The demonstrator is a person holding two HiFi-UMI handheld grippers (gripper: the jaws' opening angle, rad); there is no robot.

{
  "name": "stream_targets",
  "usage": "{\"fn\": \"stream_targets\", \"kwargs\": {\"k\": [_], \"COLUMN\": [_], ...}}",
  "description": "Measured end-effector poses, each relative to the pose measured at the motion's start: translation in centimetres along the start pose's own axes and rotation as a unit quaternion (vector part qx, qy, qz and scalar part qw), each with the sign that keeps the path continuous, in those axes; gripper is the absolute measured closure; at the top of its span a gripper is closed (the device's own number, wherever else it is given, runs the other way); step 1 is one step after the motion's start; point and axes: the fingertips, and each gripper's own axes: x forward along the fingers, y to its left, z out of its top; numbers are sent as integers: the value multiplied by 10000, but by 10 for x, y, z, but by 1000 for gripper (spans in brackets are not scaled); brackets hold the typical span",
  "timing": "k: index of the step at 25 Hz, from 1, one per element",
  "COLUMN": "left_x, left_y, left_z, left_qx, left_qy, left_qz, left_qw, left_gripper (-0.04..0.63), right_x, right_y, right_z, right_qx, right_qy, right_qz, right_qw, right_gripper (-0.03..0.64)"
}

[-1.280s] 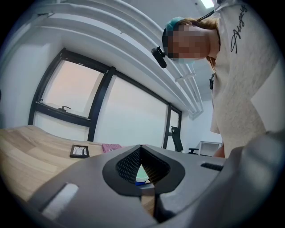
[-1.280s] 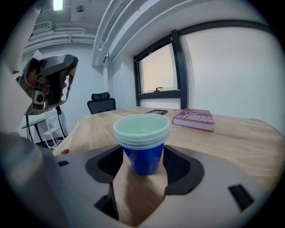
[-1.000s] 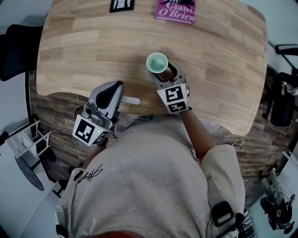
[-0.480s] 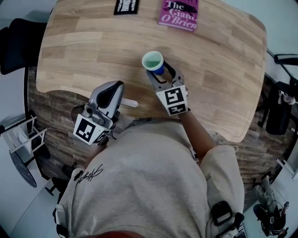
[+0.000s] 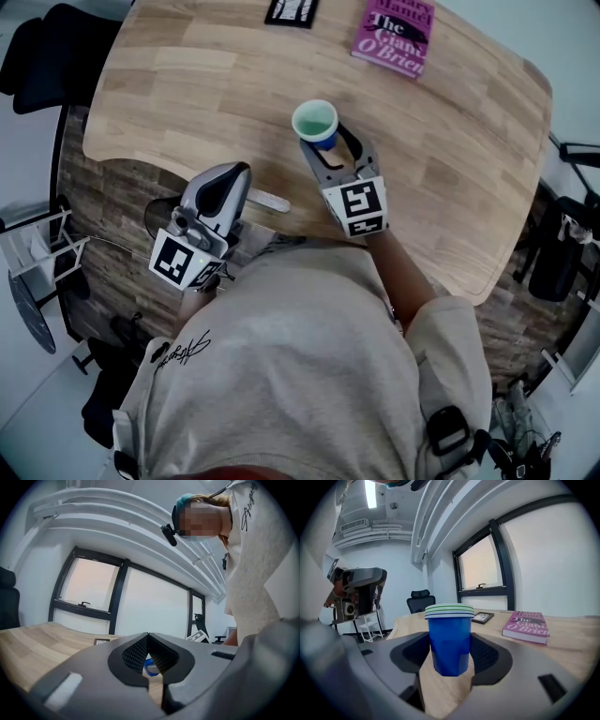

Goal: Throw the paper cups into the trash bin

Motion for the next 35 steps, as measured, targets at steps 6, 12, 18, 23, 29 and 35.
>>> {"fn": "stream_targets", "kwargs": {"k": [6,12,18,23,29,35], "left_x": [-23,-56,-93,-123,-156,-197], "left_y": [9,15,25,31,36,36], "left_z": [7,10,11,13,10,5], "left_qx": [75,96,91,110,92,74], "left_qy": [-93,-159,-223,-282,-305,-370], "left_qz": [336,762,1265,1670,2073,2521], "left_qw": [9994,9969,9917,9855,9778,9670], "left_gripper": [592,592,592,592,592,592], "right_x": [12,22,31,38,45,52], "right_y": [28,62,101,134,172,215], "right_z": [17,27,43,54,65,74], "right_qx": [-136,-201,-322,-433,-539,-669], "right_qy": [-104,-145,-271,-354,-411,-492], "right_qz": [374,799,1263,1670,2102,2526], "right_qw": [9992,9965,9911,9844,9753,9640], "right_gripper": [348,348,348,348,348,348]}}
